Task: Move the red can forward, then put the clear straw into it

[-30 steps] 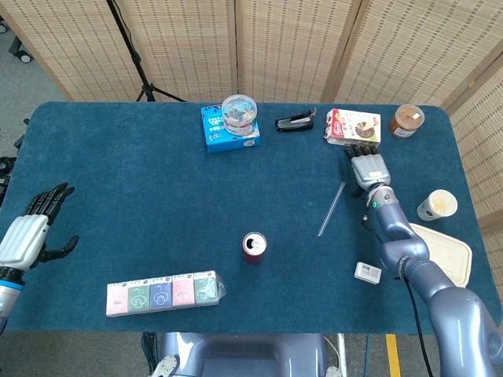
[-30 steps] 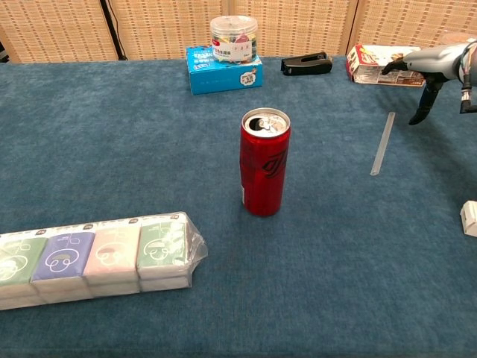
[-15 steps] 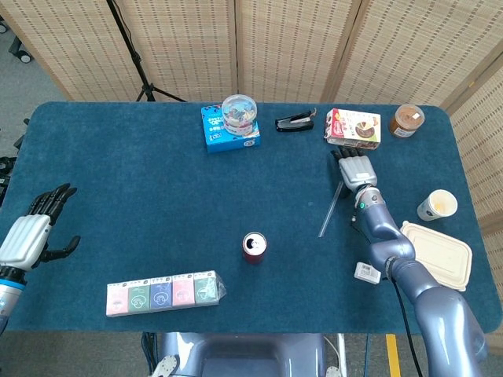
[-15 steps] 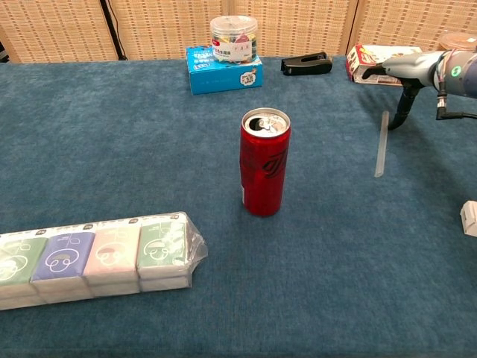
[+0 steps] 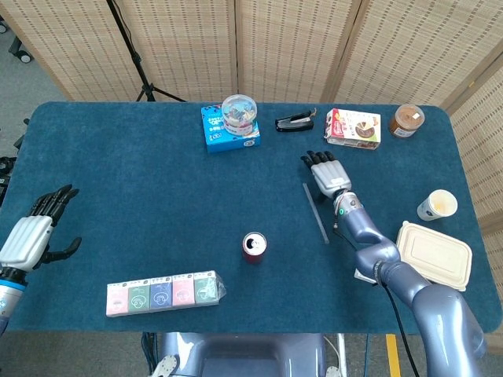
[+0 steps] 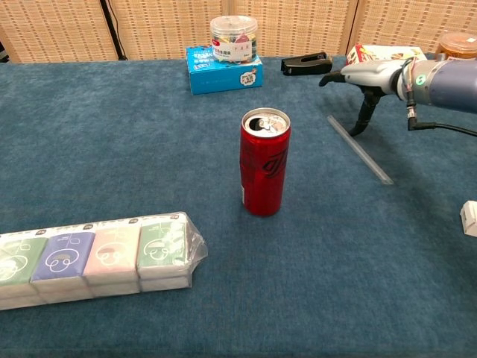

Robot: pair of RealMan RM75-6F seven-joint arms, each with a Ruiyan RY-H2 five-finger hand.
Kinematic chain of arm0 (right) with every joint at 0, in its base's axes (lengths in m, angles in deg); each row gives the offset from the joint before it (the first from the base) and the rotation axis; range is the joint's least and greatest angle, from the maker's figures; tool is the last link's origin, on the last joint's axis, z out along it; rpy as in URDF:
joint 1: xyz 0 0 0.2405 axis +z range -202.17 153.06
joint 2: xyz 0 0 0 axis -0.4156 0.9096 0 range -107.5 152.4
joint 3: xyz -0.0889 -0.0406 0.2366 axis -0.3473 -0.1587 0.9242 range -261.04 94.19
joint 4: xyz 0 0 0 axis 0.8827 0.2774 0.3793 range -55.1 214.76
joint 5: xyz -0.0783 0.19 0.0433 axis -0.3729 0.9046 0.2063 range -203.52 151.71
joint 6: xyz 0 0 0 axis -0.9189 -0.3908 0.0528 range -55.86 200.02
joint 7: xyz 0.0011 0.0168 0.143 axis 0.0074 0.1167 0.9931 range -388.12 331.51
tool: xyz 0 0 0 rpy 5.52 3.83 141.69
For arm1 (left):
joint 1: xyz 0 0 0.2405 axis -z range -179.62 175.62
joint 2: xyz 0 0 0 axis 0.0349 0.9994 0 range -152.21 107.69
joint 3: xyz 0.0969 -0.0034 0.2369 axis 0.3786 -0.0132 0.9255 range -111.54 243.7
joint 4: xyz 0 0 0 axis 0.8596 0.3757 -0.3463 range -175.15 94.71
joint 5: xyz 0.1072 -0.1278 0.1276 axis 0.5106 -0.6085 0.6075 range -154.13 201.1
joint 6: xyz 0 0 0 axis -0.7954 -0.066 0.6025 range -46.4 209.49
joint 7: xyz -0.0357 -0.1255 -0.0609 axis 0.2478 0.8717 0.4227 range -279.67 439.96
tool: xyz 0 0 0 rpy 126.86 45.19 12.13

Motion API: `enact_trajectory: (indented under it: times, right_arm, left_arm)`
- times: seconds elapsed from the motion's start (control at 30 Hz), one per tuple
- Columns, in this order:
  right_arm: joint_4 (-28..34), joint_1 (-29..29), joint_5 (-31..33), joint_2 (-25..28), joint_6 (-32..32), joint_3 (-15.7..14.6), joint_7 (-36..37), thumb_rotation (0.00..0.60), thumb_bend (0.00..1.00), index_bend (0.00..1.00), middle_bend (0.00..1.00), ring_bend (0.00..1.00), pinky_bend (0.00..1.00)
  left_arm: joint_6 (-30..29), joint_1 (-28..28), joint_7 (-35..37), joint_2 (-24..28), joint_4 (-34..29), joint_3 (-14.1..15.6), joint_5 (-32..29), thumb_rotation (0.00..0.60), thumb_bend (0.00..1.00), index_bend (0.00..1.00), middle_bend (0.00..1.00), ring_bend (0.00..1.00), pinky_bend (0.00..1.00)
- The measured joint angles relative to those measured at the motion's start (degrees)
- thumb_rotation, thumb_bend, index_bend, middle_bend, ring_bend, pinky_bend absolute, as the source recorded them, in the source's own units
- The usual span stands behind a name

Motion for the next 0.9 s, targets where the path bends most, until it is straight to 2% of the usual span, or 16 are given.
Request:
enact_trajectory:
  times: [0.23,0.47,0.7,0.9]
  right_arm:
    - [7.8,0.1,-2.8,2.5,2.9,-0.9,0.6,0.600,0.00,0.00,0.00,0.00,0.00]
    - [12.4,0.2,-3.2,5.2,5.1,-0.1,0.9,0.600,0.00,0.00,0.00,0.00,0.00]
    - [17.0,0.0,-2.0,6.6,3.7,0.4,4.4,0.600,0.00,0.00,0.00,0.00,0.00]
    - [18.5,0.1,-1.2,6.9,1.9,0.6,6.9,0.600,0.00,0.00,0.00,0.00,0.00]
  left_arm:
    - [0.1,0.1,0.0,0.0,0.0,0.1,0.2,0.600,0.36,0.00,0.00,0.00,0.00]
    - [0.0,0.1,0.2,0.1,0.0,0.1,0.3,0.600,0.36,0.00,0.00,0.00,0.00]
    - [0.2,0.2,-0.1,0.0,-0.1,0.2,0.4,0.600,0.36,0.00,0.00,0.00,0.00]
    - [0.1,0.2,-0.2,0.0,-0.1,0.1,0.3,0.600,0.36,0.00,0.00,0.00,0.00]
